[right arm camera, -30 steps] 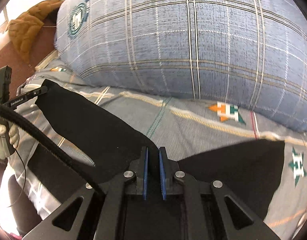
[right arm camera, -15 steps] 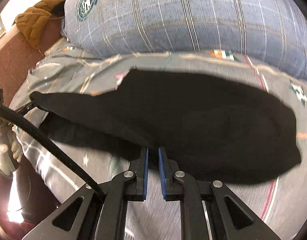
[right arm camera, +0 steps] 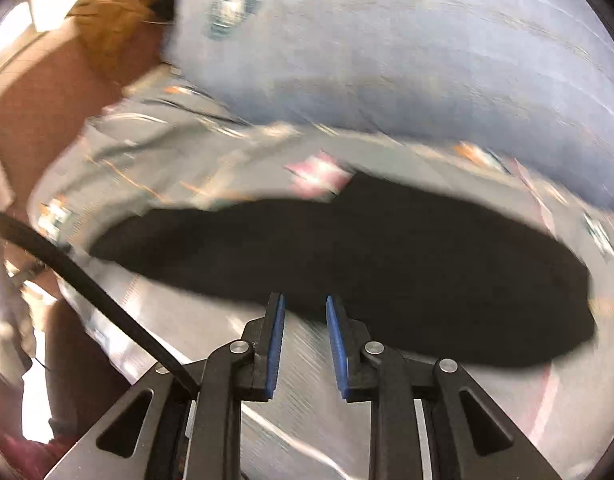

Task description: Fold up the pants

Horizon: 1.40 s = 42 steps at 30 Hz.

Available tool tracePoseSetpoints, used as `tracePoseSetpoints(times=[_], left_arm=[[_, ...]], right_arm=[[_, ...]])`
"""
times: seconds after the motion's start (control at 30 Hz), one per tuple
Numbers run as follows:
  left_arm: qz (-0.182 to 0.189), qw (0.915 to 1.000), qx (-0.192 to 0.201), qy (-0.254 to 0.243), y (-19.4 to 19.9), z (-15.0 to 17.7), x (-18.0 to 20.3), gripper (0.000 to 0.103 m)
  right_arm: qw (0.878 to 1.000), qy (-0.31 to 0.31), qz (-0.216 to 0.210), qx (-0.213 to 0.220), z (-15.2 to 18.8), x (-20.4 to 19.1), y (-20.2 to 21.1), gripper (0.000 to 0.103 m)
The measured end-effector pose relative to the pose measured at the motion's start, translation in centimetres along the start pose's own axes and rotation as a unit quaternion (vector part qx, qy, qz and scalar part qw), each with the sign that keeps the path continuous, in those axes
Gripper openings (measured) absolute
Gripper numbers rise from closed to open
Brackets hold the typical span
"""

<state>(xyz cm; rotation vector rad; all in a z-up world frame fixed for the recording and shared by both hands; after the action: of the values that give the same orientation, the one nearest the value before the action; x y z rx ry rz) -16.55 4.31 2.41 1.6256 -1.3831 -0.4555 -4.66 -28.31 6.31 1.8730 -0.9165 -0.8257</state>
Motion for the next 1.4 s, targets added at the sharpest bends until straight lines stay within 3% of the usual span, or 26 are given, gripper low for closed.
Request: tracePoseSetpoints(times=[0.17, 0.3, 0.37, 0.43, 0.6, 0.77, 0.8, 0.83, 0.9, 0.93, 0.97, 1.0, 1.03, 1.3, 1.4], left_arm=[[0.006, 0.9993, 0.008, 0.037, 0.5, -0.1, -1.3, 0.045], [0.007, 0.9985, 0.007, 0.054, 0.9, 0.5, -2.9, 0.047], [0.002, 0.9986, 0.009, 0.053, 1.0, 0.5, -3.4, 0.048], [-0.001, 0.9985, 0.01, 0.054, 0.9, 0.3, -3.7, 0.049], [0.022, 0.9977, 0.018, 0.062, 0.3, -0.9, -3.7, 0.049], [0.03, 0.998, 0.014, 0.055, 0.1, -1.1, -3.2, 0.049], [0.031, 0.998, 0.014, 0.054, 0.2, -1.1, -3.2, 0.049], [0.03, 0.998, 0.014, 0.053, 0.3, -1.0, -3.2, 0.049], [0.026, 0.9983, 0.016, 0.05, 0.4, -0.9, -3.2, 0.049], [0.023, 0.9984, 0.017, 0.048, 0.5, -0.8, -3.2, 0.049], [0.022, 0.9985, 0.018, 0.047, 0.6, -0.8, -3.3, 0.049], [0.021, 0.9985, 0.019, 0.046, 0.6, -0.9, -3.3, 0.049], [0.023, 0.9985, 0.019, 0.046, 0.7, -0.9, -3.3, 0.049], [0.032, 0.9985, 0.023, 0.037, 0.9, -1.3, -2.7, 0.049], [0.032, 0.9988, 0.022, 0.031, 1.0, -1.5, -2.2, 0.049]], right_arm=[[0.996, 0.018, -0.083, -0.034, -6.8, -6.6, -7.7, 0.024], [0.981, -0.011, -0.138, -0.133, -6.0, -8.5, -14.4, 0.025], [0.986, 0.011, -0.125, -0.114, -5.4, -9.2, -13.8, 0.025], [0.986, 0.042, -0.109, -0.122, -5.3, -10.2, -12.9, 0.026], [0.986, 0.127, -0.052, -0.09, -6.9, -13.9, -12.0, 0.031], [0.983, 0.126, -0.089, -0.103, -9.8, -17.3, -14.8, 0.032], [0.982, 0.116, -0.102, -0.106, -10.3, -18.0, -15.4, 0.04], [0.983, 0.107, -0.106, -0.108, -10.6, -18.3, -15.9, 0.055], [0.984, 0.097, -0.097, -0.116, -11.0, -19.0, -17.1, 0.07], [0.983, 0.096, -0.086, -0.127, -10.8, -19.2, -17.9, 0.066], [0.984, 0.098, -0.071, -0.134, -10.6, -19.3, -18.5, 0.054], [0.985, 0.1, -0.053, -0.127, -10.5, -19.3, -18.5, 0.021], [0.986, 0.097, -0.053, -0.124, -10.4, -19.3, -18.2, 0.011], [0.993, 0.059, -0.078, -0.063, -12.4, -19.8, -15.3, 0.009], [0.991, 0.038, -0.106, -0.069, -13.4, -19.9, -16.0, 0.008]])
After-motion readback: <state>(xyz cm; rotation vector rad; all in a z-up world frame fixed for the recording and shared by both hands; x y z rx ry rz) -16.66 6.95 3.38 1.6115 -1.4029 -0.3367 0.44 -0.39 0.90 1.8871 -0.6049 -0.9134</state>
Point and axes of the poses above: each gripper's, at about its wrist camera, not at the fingertips, and y roughly against the way its jaws point, x to its right, z to its underside, the point moved 3 cm from there along -y, roughly the way its jaws point, and after that the axes turned 13 degrees about -x, right-handed, at the moved point
